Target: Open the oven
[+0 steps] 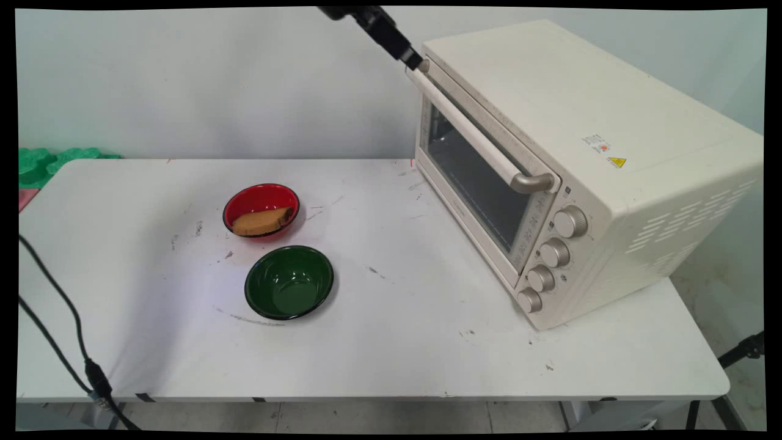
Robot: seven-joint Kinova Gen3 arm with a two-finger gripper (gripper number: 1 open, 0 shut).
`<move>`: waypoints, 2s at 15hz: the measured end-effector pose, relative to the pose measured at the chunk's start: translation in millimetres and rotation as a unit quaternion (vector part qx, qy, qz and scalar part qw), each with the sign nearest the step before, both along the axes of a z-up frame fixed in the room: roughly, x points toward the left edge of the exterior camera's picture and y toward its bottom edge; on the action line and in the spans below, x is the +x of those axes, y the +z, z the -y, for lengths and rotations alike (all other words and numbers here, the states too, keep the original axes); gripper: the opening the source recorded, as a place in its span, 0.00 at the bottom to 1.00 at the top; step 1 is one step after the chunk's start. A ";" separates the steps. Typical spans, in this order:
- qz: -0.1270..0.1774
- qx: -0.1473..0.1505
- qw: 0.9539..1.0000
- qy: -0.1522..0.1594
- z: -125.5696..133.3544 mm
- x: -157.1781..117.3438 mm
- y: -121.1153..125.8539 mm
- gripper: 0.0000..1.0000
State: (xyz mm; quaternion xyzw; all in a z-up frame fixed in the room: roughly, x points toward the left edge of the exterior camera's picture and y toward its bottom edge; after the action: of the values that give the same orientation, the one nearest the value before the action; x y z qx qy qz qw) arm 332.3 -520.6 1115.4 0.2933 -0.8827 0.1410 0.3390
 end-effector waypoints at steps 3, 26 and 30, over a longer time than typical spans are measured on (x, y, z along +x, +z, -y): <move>0.010 0.004 1.000 -0.011 14.1 -20.9 -11.3 1.00; 0.041 0.027 0.999 -0.016 41.8 -73.9 -66.7 0.00; 0.040 0.034 0.999 -0.014 24.5 -56.8 -71.1 0.00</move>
State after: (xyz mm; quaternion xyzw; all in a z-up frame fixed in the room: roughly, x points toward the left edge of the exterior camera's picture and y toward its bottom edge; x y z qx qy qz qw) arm 275.5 -545.1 1044.4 0.2861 -0.9040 0.1173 0.2953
